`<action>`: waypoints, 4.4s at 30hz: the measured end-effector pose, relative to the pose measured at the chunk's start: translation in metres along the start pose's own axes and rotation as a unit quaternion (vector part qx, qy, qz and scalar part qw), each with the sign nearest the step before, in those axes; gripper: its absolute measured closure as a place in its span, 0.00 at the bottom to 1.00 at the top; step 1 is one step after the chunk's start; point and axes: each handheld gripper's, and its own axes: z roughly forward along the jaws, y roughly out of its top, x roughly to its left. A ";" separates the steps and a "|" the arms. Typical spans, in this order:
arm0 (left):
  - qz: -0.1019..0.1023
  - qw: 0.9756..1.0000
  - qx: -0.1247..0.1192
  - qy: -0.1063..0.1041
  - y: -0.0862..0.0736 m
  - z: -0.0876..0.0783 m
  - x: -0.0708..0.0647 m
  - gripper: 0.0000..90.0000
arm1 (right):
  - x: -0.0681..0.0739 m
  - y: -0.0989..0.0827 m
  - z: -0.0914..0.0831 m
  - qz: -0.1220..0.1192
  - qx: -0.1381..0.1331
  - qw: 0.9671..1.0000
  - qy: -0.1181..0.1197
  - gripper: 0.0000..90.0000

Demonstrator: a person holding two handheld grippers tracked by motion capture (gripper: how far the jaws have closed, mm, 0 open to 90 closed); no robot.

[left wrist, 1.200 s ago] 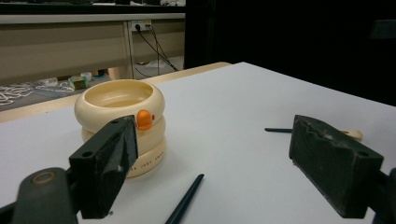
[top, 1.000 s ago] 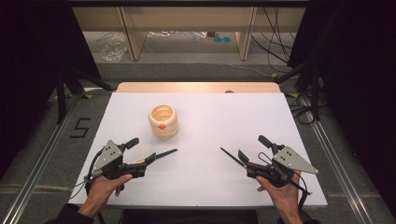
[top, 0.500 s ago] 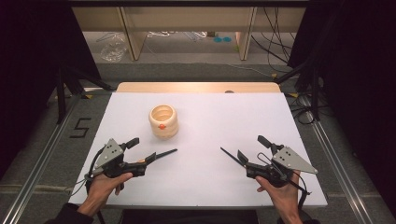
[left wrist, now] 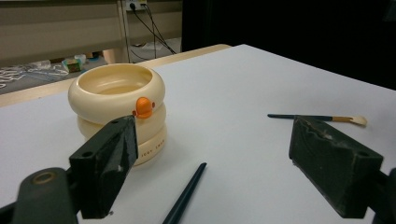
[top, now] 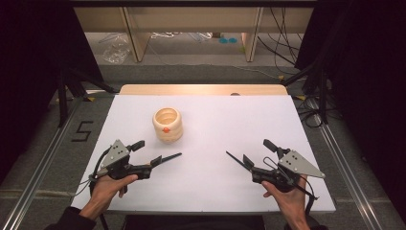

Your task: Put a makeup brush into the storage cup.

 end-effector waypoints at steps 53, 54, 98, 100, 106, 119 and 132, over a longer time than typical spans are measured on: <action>0.086 0.958 0.267 -0.063 0.009 0.051 0.029 0.26 | 0.002 -0.001 0.002 0.000 0.017 0.999 0.028 0.18; 0.089 0.956 0.272 -0.061 0.009 0.052 0.029 0.27 | 0.004 -0.001 0.001 0.007 0.025 0.999 0.027 0.18; 0.121 0.889 0.431 -0.093 0.002 0.083 0.047 0.62 | 0.006 -0.002 0.004 0.004 0.023 0.999 0.036 0.19; 0.122 0.887 0.436 -0.094 0.001 0.084 0.049 0.64 | 0.006 -0.002 0.004 0.006 0.020 0.999 0.041 0.19; 0.114 0.884 0.443 -0.092 -0.001 0.085 0.050 0.70 | 0.006 -0.002 0.004 0.003 0.023 0.999 0.037 0.19; 0.127 0.867 0.472 -0.099 -0.004 0.089 0.052 0.77 | 0.006 -0.002 0.005 0.005 0.020 0.999 0.042 0.19; 0.137 0.851 0.498 -0.094 -0.002 0.096 0.048 0.84 | 0.006 -0.002 0.004 0.005 0.019 0.999 0.043 0.19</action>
